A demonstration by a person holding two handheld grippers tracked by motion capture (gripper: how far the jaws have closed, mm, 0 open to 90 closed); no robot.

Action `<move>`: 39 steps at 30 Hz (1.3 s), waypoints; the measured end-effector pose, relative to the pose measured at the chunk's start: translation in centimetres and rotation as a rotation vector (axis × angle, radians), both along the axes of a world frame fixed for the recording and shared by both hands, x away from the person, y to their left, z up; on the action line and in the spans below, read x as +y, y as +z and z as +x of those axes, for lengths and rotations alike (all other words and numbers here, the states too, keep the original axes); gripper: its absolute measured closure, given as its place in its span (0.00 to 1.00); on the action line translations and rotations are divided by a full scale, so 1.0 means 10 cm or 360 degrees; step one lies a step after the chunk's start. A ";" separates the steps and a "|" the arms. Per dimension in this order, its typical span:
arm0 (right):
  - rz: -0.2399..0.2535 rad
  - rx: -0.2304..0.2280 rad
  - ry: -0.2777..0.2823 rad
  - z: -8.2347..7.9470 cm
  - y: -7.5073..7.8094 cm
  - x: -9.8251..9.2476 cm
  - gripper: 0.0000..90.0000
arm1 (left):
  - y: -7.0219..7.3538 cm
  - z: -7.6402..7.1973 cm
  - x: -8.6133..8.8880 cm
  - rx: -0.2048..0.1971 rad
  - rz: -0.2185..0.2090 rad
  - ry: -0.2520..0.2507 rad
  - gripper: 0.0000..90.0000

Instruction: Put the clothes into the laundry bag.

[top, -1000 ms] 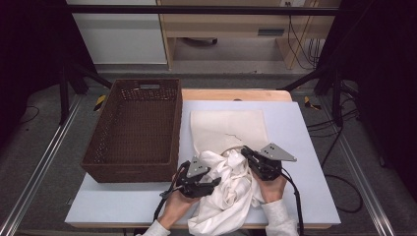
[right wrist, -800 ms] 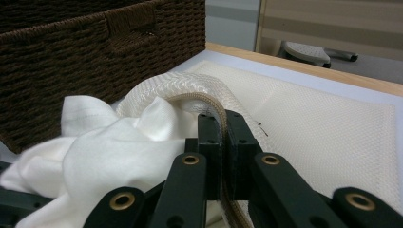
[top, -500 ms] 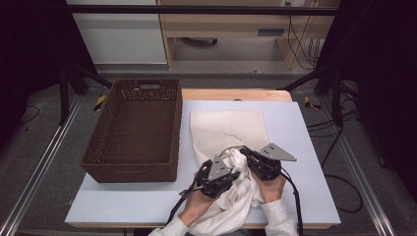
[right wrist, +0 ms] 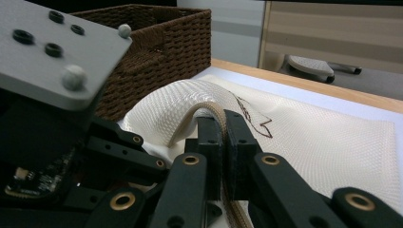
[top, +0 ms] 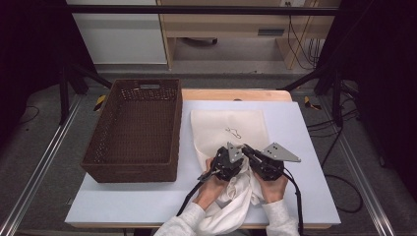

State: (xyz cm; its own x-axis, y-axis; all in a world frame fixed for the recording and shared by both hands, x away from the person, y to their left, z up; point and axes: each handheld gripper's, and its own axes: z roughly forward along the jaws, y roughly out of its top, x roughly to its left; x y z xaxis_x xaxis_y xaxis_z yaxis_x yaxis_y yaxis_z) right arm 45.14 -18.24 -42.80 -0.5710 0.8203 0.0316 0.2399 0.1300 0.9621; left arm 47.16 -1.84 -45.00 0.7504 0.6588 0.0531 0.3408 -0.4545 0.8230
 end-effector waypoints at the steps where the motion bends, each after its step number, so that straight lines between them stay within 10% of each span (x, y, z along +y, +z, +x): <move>1: -0.0002 0.0006 -0.0003 0.00 0.00 -0.01 0.97 | 0.01 -0.02 0.03 0.0018 -0.0035 -0.0032 0.71; 6: -0.0018 0.0000 -0.0007 0.01 -0.02 -0.01 0.97 | 0.19 -0.28 0.25 -0.0029 -0.0054 -0.0061 0.36; 11: -0.0019 0.0008 -0.0017 0.02 -0.02 -0.03 0.97 | 0.32 -0.37 0.62 -0.0129 -0.0030 0.0035 0.31; 15: -0.0027 0.0014 -0.0017 0.02 -0.02 -0.02 0.97 | 0.29 -0.23 0.83 -0.0078 -0.0027 0.0140 0.28; 20: -0.0038 0.0013 -0.0013 0.02 -0.03 -0.02 0.97 | 0.12 -0.12 0.80 0.0082 -0.0072 0.0068 0.56; 25: -0.0028 0.0018 -0.0013 0.03 -0.03 -0.01 0.97 | 0.16 -0.31 0.65 0.0050 -0.0183 -0.0106 0.87; 32: -0.0014 0.0017 -0.0005 0.03 -0.03 -0.01 0.97 | 0.09 -0.25 0.14 0.0036 -0.0052 -0.0127 0.79; 39: -0.0011 0.0008 0.0005 0.02 -0.01 -0.02 0.97 | -0.03 0.05 -0.06 -0.0062 0.0149 0.0092 0.91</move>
State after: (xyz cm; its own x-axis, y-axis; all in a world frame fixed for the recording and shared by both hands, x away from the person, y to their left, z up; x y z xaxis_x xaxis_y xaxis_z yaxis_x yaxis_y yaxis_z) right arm 45.31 -18.43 -42.89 -0.5736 0.8186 0.0290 0.2446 0.1374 0.9599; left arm 47.68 -2.43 -45.34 0.7073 0.6920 0.1445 0.3376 -0.5102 0.7910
